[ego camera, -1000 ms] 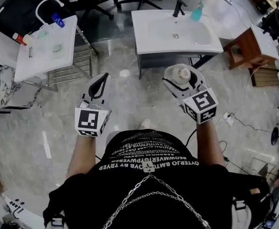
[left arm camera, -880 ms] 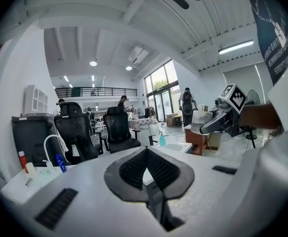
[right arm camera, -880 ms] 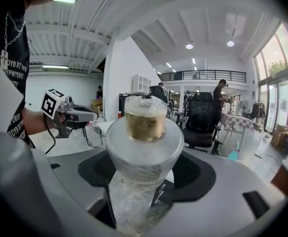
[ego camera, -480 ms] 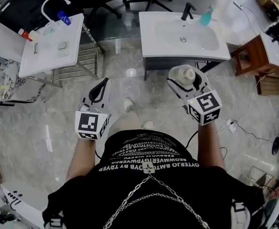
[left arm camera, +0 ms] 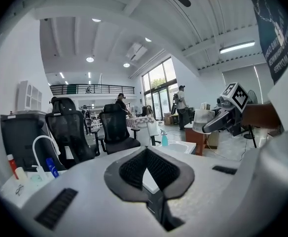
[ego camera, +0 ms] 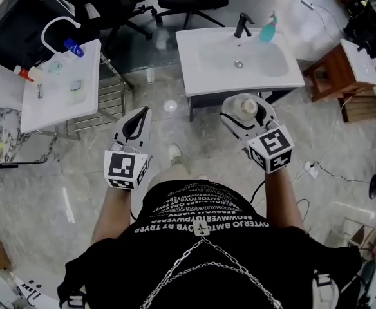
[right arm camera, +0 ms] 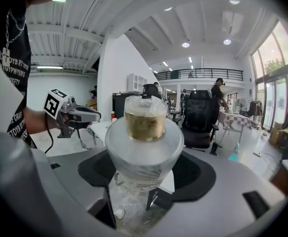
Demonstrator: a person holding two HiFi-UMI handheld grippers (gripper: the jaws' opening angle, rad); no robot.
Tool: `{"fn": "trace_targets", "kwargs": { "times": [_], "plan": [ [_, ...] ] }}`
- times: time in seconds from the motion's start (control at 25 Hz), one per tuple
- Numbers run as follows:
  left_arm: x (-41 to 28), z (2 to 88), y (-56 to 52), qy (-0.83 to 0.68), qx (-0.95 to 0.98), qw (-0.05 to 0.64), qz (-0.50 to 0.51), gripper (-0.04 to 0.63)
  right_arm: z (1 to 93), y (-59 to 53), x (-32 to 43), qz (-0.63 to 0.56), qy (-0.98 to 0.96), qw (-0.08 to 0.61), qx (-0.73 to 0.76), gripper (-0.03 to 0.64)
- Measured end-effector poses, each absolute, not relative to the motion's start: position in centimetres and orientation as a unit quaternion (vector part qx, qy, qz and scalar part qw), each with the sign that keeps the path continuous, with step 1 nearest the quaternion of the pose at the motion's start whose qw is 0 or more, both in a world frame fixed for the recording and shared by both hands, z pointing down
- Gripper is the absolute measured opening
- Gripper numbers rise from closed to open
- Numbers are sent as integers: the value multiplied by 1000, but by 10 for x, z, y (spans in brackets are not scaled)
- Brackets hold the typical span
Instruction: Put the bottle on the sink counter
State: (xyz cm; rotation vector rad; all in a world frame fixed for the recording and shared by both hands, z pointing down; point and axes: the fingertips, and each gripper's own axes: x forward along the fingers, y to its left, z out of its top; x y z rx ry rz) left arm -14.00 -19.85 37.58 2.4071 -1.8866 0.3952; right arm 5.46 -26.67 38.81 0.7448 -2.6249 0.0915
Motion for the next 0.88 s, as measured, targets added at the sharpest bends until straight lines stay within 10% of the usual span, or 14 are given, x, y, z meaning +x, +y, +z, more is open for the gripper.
{"fn": "trace_targets", "kwargs": {
  "times": [0.88],
  "plan": [
    [-252, 369, -352, -564, 819, 4, 109, 6, 380, -397, -53, 24, -921, 208, 329, 330]
  ]
}}
